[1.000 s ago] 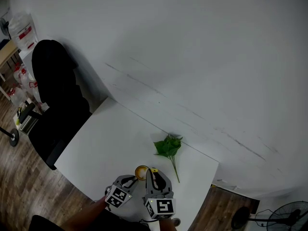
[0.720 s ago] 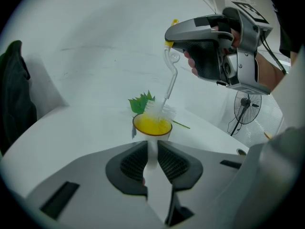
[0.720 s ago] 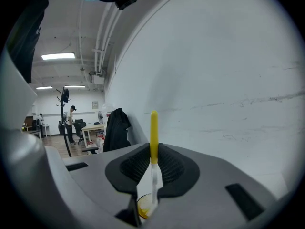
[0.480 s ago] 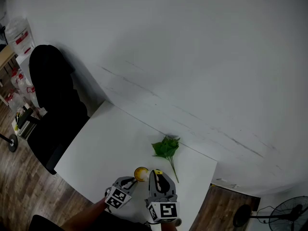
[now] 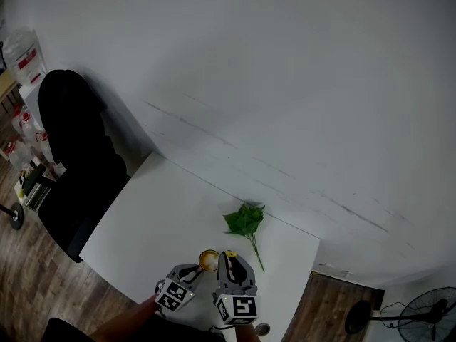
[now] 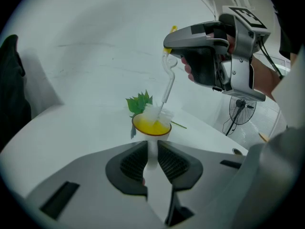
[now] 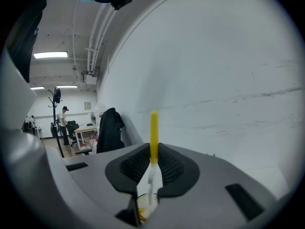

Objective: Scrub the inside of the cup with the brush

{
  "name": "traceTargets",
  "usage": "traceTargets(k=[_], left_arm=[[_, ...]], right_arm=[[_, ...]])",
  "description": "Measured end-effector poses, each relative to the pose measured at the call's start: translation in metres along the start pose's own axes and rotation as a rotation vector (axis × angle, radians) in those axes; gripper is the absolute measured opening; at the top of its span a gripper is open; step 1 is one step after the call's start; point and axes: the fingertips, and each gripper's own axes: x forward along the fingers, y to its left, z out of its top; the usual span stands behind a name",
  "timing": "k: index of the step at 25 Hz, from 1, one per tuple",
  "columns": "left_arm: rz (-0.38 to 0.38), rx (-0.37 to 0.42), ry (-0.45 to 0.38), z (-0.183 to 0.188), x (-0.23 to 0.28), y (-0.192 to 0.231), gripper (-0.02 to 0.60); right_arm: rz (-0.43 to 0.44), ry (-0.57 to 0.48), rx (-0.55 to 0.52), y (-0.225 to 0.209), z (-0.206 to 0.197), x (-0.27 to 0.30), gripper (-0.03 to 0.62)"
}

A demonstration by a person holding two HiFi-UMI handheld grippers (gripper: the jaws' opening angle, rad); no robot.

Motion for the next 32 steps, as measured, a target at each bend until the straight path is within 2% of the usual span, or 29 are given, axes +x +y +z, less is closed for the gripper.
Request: traceTargets(k=[10,15,21,32], left_arm=[[-0.001,-0.001,-0.005,0.001,0.0,0.001,0.08],[0.005,0.001,-0.006,0.0,0.001,0.001,0.08],[0.01,0.003,-0.007,0.0,0.0,0.001,0.08],[0.006,0.005,-0.006,0.0,0.001,0.0,0.08]], right_arm=[[-0.008,0.024,-0.022,-0.002,-0.001,0.0,0.065],[-0.025,-0.054,0.008,-0.005,0.023,-0.009,0.065],[-0.034,-0.073,-0.001,-0.012,0.035,-0.02,0.065],[-0.027,0.013,0.014,-0.01,-0.002,-0.007,0.066]])
